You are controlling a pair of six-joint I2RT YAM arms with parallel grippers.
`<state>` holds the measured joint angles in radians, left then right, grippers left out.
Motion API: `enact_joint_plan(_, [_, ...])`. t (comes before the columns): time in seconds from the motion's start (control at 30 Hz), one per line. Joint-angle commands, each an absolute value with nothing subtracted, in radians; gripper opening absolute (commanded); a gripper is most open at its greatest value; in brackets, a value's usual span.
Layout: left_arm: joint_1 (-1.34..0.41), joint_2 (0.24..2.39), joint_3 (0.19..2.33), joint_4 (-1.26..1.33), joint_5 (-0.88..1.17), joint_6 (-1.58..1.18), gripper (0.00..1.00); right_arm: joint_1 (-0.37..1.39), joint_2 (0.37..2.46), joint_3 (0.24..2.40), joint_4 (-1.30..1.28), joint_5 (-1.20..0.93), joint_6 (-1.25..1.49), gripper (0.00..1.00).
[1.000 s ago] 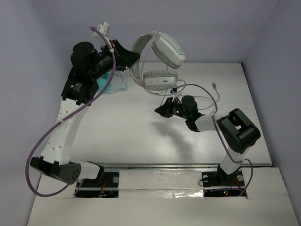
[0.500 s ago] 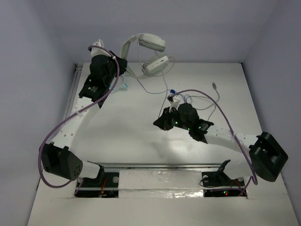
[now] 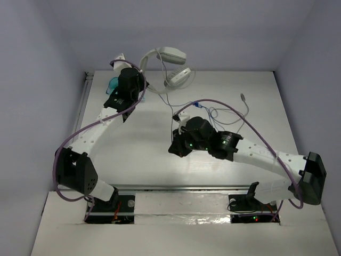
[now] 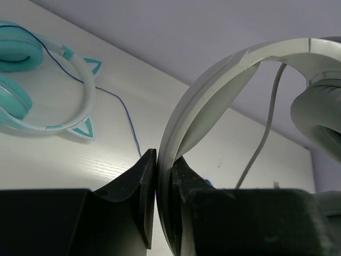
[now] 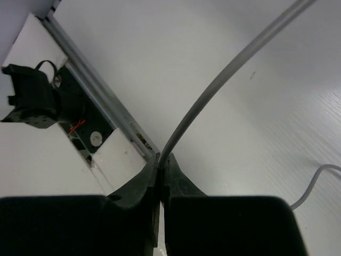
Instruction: Wrap the headphones
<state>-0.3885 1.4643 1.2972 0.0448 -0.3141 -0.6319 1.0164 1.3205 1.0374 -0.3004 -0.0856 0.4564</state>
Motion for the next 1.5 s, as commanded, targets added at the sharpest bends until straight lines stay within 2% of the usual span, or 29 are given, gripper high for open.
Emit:
enact_joint_plan(0.0, [-0.434,1.468,1.281,0.137,-0.412,-0.557,0.0,1.035,1.273,1.181,-0.497,-0.008,0.397,0.0])
enact_joint_plan(0.37, [-0.584,1.451,1.213,-0.089,-0.472,-0.368,0.0,1.035,1.279,1.408,-0.732,0.241,0.281,0.0])
enact_joint_plan(0.63, [-0.689,1.46,1.247,-0.228,-0.371,-0.214,0.0,1.035,1.351,1.54,-0.82,0.325,0.206,0.0])
enact_joint_plan(0.93, [-0.698,1.388,1.198,-0.287,-0.226,-0.104,0.0,1.035,1.353,1.5,-0.815,0.529,0.14,0.0])
enact_joint_plan(1.23, [-0.698,1.318,1.172,-0.282,-0.006,-0.032,0.0,0.916,1.385,1.438,-0.678,0.716,0.133,0.0])
enact_joint_plan(1.47, [-0.623,1.269,1.173,-0.255,0.173,-0.058,0.0,0.807,1.336,1.352,-0.54,0.692,0.15,0.02])
